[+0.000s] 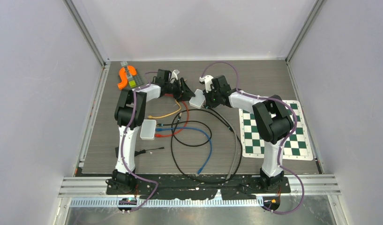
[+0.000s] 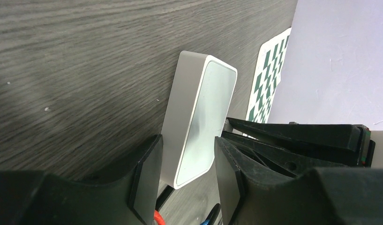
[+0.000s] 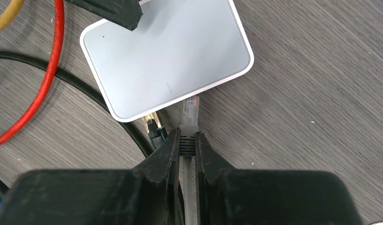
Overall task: Insert the plug into the switch port
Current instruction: Insert the connector into the switch port.
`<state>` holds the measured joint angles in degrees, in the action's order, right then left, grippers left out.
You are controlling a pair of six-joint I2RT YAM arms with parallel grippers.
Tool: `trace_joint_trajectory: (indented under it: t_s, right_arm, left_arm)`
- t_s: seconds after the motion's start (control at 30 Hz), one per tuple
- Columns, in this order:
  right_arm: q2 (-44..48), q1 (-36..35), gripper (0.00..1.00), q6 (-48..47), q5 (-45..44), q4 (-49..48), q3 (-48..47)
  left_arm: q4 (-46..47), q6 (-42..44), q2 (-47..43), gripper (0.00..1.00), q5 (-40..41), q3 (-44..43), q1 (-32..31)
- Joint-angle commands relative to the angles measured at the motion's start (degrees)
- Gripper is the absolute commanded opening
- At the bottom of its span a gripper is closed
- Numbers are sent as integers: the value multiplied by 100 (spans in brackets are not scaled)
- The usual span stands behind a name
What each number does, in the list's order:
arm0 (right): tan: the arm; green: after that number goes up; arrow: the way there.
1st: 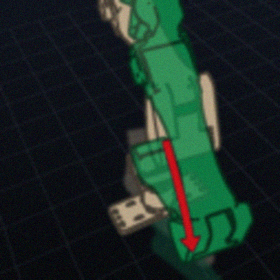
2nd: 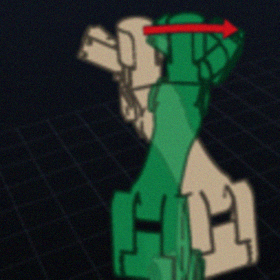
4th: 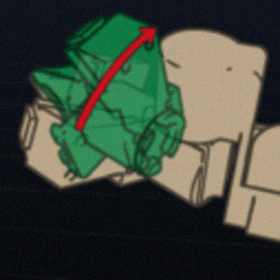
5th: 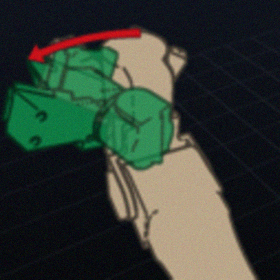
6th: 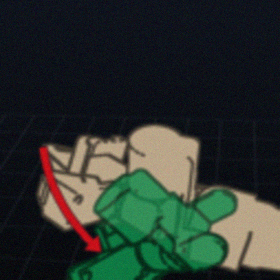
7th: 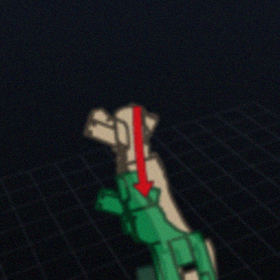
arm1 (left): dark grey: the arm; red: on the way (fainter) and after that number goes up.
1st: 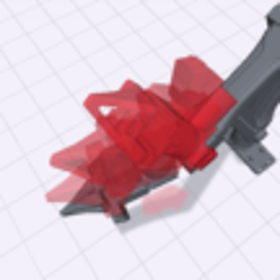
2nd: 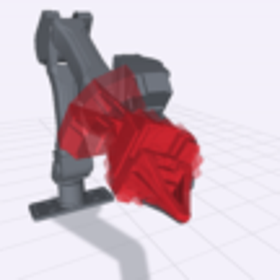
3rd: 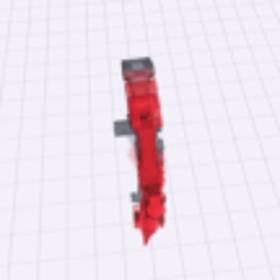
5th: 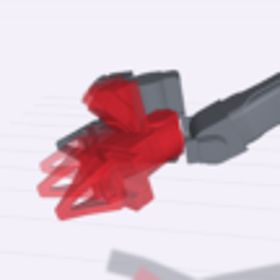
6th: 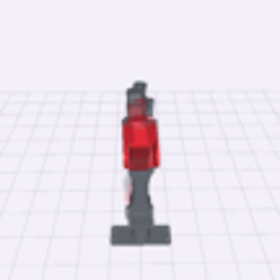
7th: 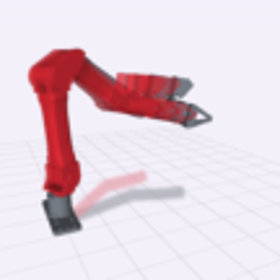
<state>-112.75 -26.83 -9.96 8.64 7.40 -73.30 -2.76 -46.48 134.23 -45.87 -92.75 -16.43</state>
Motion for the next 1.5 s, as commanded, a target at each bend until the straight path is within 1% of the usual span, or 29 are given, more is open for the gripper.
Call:
trace_joint_trajectory:
  t_s: [0.0, 0.1, 0.2, 0.3, 0.47, 0.67, 0.9, 1.03, 1.17, 1.3, 1.47]
  right_arm:
    - [-14, 17, 5, -64, 265, -338, -181]
    - [79, 11, 5, -117, 445, -669, 49]
    - [107, 16, 5, -140, 678, -707, 139]
    - [188, 20, 5, -192, 943, -966, 251]
    - [506, 18, 5, -273, 1044, -1302, 618]
    - [679, -9, 5, -523, 1053, -1451, 653]
    - [702, -44, 5, -1096, 1309, -1373, 578]
    - [804, -140, 5, -1754, 1497, -1292, 614]
    - [768, -147, 5, -1946, 1539, -987, 458]
    - [809, -149, 5, -2095, 1747, -919, 491]
    - [893, -147, 5, -2206, 1794, -960, 559]
  left_arm:
    - [197, -55, -48, 46, -220, 49, -36]
    - [198, -68, -31, 46, -263, 29, -36]
    - [174, -19, -40, 45, -314, 41, -36]
    - [186, -34, -29, 45, -427, 38, -37]
    - [224, -25, -132, 44, -598, 93, -53]
    - [241, 7, -110, 44, -955, 63, -148]
    - [241, 60, -102, 43, -1255, 7, -203]
    - [241, 120, -93, 43, -1419, -63, -203]
    - [33, 252, -35, 43, -1420, -238, -203]
    - [19, 272, -44, 43, -1431, -252, -203]
    - [30, 258, -70, 42, -1500, -243, -203]
